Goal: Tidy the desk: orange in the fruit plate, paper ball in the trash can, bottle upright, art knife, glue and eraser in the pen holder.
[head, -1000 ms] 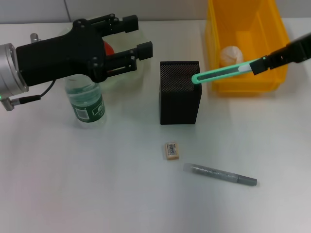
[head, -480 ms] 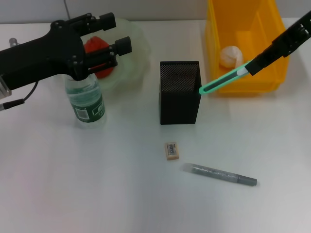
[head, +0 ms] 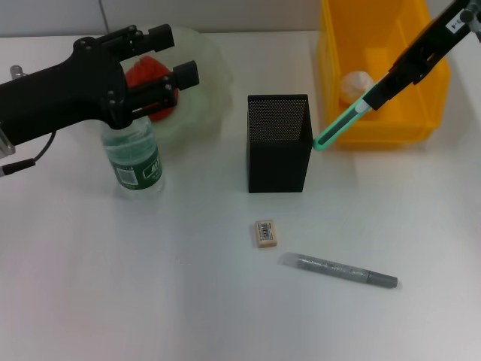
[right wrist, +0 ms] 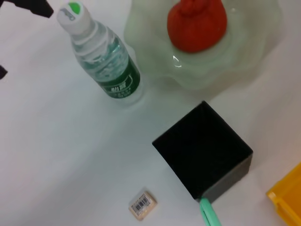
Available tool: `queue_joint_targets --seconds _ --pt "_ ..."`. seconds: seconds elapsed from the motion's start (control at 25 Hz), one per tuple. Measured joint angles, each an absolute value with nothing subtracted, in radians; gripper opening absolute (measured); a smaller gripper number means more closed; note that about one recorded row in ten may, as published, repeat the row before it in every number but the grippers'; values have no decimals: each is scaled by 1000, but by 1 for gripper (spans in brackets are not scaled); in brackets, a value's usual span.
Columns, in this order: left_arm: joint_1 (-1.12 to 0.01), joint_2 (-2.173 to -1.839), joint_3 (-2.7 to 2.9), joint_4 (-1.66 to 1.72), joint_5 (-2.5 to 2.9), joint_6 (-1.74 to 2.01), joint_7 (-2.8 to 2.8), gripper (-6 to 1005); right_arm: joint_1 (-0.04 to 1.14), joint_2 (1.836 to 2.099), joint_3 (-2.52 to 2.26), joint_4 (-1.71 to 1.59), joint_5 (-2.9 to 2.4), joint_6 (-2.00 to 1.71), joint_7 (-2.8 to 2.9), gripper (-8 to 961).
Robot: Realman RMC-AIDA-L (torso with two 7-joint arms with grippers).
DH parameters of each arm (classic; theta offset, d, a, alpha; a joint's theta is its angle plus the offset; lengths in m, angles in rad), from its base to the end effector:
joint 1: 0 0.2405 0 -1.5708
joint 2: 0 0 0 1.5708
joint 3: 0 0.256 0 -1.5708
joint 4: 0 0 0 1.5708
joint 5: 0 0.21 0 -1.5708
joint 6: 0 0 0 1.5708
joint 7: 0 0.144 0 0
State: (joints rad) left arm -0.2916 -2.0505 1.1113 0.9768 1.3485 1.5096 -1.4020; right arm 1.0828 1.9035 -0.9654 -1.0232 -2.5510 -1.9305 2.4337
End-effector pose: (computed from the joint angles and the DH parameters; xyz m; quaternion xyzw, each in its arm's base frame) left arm -0.2136 0.3153 0.0448 -0.8967 -0.1207 -0.3849 0.1821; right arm 0.0957 0.4077 0.0821 -0.9347 0.3114 -0.1572 0.0678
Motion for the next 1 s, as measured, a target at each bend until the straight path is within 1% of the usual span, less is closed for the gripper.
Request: queue_joint_targets --seconds 0.16,0.72,1.0 --pt "-291 -2056 1103 976 1348 1511 -1402 666 1090 1901 -960 -1026 -2551 -1936 2432 229" --pt "-291 -2059 1097 975 1347 1514 -1400 666 1081 1899 -944 -1127 -2515 -1987 2450 233" --pt "-291 -2060 1095 965 1348 1514 -1399 666 1082 1910 -938 -1125 -2511 -1943 2451 235"
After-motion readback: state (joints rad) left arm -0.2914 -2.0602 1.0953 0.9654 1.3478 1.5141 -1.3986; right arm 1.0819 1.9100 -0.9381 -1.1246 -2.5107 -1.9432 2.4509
